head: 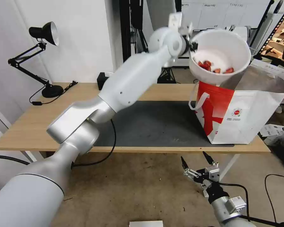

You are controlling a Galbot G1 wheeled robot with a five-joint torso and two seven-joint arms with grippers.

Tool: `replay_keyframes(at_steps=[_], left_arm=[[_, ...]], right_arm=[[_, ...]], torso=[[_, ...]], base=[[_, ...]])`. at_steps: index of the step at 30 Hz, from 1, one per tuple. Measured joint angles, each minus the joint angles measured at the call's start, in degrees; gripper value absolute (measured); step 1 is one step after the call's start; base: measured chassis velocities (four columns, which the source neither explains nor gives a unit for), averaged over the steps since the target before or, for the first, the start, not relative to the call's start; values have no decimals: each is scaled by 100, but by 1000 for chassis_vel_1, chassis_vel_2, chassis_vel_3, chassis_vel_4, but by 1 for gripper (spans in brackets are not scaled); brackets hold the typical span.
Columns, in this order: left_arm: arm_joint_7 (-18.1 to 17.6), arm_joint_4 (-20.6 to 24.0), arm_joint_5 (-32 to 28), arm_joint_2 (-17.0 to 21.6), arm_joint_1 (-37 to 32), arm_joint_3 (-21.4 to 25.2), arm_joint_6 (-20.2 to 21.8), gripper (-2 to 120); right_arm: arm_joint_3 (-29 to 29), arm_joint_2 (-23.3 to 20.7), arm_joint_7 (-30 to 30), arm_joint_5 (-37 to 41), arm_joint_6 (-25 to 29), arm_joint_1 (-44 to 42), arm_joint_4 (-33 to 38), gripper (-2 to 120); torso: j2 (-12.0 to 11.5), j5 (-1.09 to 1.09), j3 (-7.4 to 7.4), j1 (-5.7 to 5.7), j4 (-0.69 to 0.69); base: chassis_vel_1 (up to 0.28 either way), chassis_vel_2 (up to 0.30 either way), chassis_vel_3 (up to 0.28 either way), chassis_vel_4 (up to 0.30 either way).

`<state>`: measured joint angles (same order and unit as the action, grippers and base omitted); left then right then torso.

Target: Pick up the trash from the table and place it into the takeout bag.

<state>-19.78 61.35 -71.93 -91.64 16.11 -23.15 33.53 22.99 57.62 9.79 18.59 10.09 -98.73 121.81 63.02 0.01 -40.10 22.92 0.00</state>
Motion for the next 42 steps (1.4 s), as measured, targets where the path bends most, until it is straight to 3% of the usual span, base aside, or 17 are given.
replay_keyframes(at_steps=[9,13,16,28,36,42], left_arm=[[407,-106,-4,4,214,-535,-609,0],[399,-177,61,5,287,-735,-964,0],[206,-236,180,8,292,-936,-1114,0],[-90,-167,534,14,226,-1170,-782,0],[209,65,800,20,204,-1293,-595,0],[532,109,1082,22,184,-1482,-753,0]], right_arm=[[0,0,0,0,0,0,0,100],[0,0,0,0,0,0,0,100],[0,0,0,0,0,0,0,100],[0,0,0,0,0,0,0,100],[0,0,0,0,0,0,0,100],[0,0,0,0,0,0,0,100]], torso=[[0,0,0,-1,0],[0,-1,0,-1,0],[0,-1,0,0,0],[0,-1,0,-1,0],[0,-1,0,0,0],[0,0,0,0,0]], base=[[0,0,0,0],[0,0,0,0],[0,0,0,0],[0,0,0,0],[0,0,0,0],[0,0,0,0]])
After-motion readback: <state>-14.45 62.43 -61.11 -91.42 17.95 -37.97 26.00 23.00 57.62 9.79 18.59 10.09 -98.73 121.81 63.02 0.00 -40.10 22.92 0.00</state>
